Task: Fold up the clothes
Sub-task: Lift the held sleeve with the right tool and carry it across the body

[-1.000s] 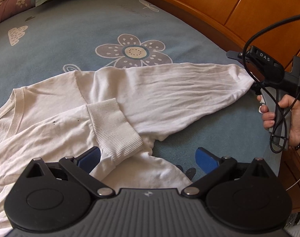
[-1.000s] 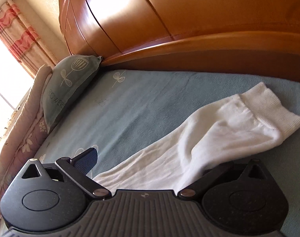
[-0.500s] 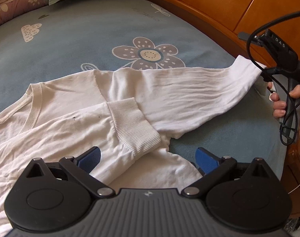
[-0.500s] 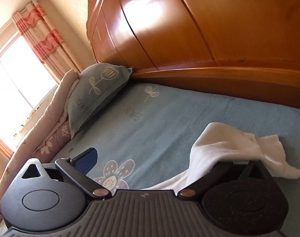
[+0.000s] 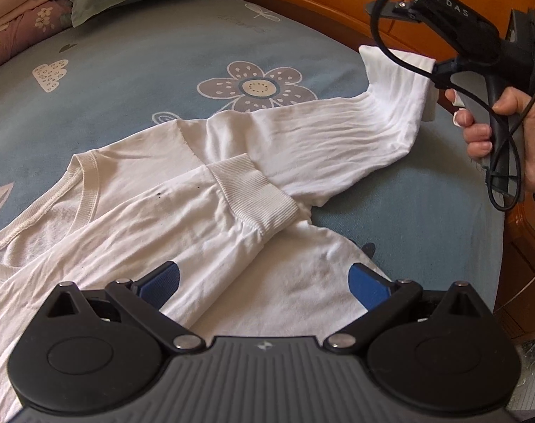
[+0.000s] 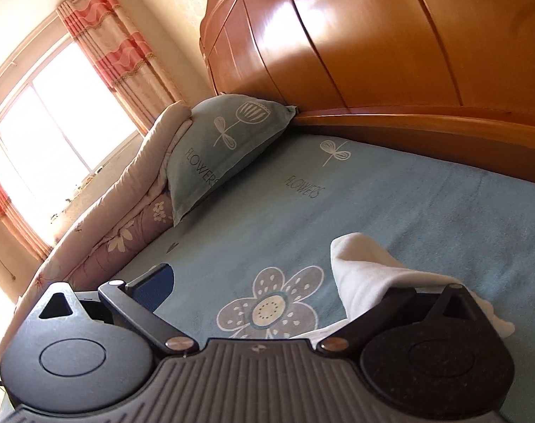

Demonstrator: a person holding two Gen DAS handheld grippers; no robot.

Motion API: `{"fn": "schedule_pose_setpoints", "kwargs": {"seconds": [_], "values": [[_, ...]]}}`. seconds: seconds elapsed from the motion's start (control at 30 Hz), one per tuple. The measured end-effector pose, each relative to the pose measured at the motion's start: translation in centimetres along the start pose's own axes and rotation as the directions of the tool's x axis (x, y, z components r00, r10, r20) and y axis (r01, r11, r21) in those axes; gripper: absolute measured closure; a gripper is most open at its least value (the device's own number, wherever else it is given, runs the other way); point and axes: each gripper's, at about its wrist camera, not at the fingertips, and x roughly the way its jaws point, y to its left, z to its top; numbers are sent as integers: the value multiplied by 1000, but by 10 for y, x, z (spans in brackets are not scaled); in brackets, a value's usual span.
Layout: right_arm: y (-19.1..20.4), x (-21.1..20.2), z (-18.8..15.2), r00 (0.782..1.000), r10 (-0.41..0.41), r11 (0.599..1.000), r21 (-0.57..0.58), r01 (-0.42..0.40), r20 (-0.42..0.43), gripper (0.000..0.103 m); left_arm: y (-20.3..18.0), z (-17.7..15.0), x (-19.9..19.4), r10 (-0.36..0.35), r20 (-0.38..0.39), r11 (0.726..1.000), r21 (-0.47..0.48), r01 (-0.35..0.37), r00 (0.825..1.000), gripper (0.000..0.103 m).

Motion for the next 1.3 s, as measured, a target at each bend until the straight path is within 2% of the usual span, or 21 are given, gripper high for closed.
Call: {"fn": "schedule_pose_setpoints", "kwargs": {"seconds": [0.17, 0.7, 1.3], "values": [[33, 7, -12, 999, 33, 999, -35, -35, -33, 0, 14, -14, -15, -35, -9, 999, 6, 35, 999, 2], [137, 30, -58, 990, 107, 989, -97, -115, -89, 0, 73, -76, -62, -58, -61, 998, 16, 59, 996, 2], [223, 59, -96, 973, 171, 966, -166, -196, -152, 0, 118, -121, -91, -60, -70, 996, -73, 55, 996, 2]]}}
